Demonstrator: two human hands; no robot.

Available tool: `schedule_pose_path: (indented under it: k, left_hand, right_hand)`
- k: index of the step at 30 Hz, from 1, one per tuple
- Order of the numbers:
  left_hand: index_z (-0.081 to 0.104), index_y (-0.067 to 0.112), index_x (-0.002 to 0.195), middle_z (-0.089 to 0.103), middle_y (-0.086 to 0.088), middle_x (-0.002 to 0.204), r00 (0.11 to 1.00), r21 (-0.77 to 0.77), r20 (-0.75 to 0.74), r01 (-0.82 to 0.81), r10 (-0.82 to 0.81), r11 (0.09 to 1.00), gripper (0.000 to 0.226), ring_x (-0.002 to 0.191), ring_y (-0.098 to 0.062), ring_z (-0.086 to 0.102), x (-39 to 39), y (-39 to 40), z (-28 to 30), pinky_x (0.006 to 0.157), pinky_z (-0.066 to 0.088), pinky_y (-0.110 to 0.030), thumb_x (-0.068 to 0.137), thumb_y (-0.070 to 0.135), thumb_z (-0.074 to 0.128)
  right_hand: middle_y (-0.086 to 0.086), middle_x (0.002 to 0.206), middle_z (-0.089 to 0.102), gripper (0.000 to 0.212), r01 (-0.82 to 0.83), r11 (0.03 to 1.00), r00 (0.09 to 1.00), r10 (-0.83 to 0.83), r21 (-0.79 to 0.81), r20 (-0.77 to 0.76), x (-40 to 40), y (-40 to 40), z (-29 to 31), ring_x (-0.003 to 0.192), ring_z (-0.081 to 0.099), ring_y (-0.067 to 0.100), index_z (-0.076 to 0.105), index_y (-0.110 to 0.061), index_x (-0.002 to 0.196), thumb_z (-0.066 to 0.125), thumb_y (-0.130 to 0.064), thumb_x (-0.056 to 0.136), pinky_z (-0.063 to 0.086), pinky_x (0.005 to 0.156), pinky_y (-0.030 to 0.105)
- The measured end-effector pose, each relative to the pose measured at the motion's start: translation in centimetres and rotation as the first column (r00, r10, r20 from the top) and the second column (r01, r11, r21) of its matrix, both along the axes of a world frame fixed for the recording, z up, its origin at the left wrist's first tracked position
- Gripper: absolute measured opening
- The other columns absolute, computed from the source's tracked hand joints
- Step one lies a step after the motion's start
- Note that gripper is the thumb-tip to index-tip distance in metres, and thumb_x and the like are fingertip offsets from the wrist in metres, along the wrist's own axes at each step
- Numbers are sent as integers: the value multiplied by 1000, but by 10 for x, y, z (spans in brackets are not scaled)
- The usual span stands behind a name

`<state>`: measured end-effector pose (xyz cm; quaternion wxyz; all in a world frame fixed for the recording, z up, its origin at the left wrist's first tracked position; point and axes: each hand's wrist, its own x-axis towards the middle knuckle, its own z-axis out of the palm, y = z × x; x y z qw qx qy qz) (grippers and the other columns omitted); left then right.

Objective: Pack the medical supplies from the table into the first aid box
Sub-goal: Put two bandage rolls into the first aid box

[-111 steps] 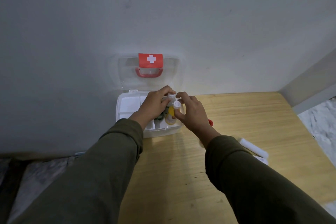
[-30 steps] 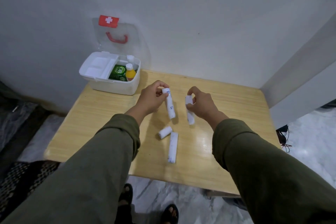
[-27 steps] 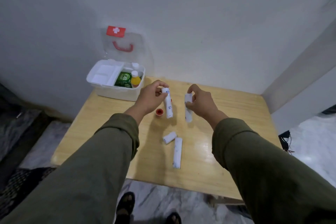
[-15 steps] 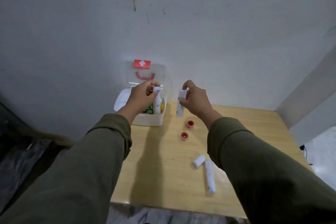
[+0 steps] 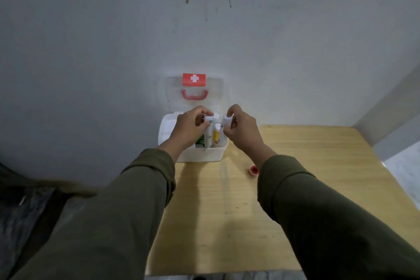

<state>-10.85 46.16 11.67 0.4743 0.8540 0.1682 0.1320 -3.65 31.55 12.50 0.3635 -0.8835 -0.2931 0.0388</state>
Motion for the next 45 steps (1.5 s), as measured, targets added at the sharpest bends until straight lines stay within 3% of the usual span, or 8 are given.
schedule_pose_path:
  k: [4,7,10,17,20,24,39,45]
  left_hand:
    - [64,24,102,67,2,102,999,-36,-20,37,-38,999,19,94,-12,63,1,3,-18,83,50,-23,87,12,64]
    - [64,24,98,69,1,100,997,-54,-50,53,-56,997,18,92,-13,64,1,5,-28,81,53,-26,86,12,65]
    - [63,27,93,69,0,100,993,-58,-76,85,-89,995,18,92,-13,65,2,9,-37,81,54,-26,84,12,67]
    - [64,20,99,67,-3,107,972,-9,-168,167,-167,986,16,99,-17,62,8,10,-54,89,49,-29,84,14,67]
    - [65,19,102,67,-4,109,963,17,-199,188,-181,982,17,101,-18,62,8,8,-59,86,45,-25,85,15,66]
    - [66,18,104,66,-5,114,962,5,-208,184,-179,983,18,105,-19,61,9,8,-59,93,46,-27,86,15,65]
    - [61,16,114,66,-4,117,972,-35,-168,162,-165,986,30,110,-17,60,3,6,-49,100,45,-32,86,8,64]
    - [61,15,113,65,-4,118,978,-18,-148,147,-148,989,28,111,-17,59,4,5,-45,92,41,-22,86,8,63]
  right_hand:
    - [10,79,56,20,22,1000,1000,-22,-20,-12,-1,7,-19,70,51,24,44,-15,95,59,-8,83,45,62,34]
    - [10,81,56,20,1,998,1000,0,-66,10,-2,9,-29,72,51,25,45,-12,96,60,-7,82,42,59,32]
    - [15,88,60,21,-33,992,998,39,-119,48,-4,8,-35,79,55,31,46,-10,98,60,-7,82,46,67,37]
    - [14,96,62,21,-51,956,992,81,-290,93,-3,4,-45,88,54,31,48,-11,103,59,-13,85,39,66,32]
    - [12,100,64,20,-51,935,990,93,-351,104,-1,3,-47,95,52,30,51,-12,105,58,-16,87,45,76,38]
    - [8,110,64,20,-52,901,988,111,-431,111,1,2,-52,106,50,27,63,-14,109,53,-20,92,45,89,42]
    - [11,110,60,21,-12,929,992,58,-370,115,-2,-2,-46,108,49,29,63,-12,109,53,-16,91,42,89,40]
    - [10,112,58,22,-5,925,990,58,-379,126,0,-7,-39,109,48,26,61,-15,111,52,-17,91,42,90,38]
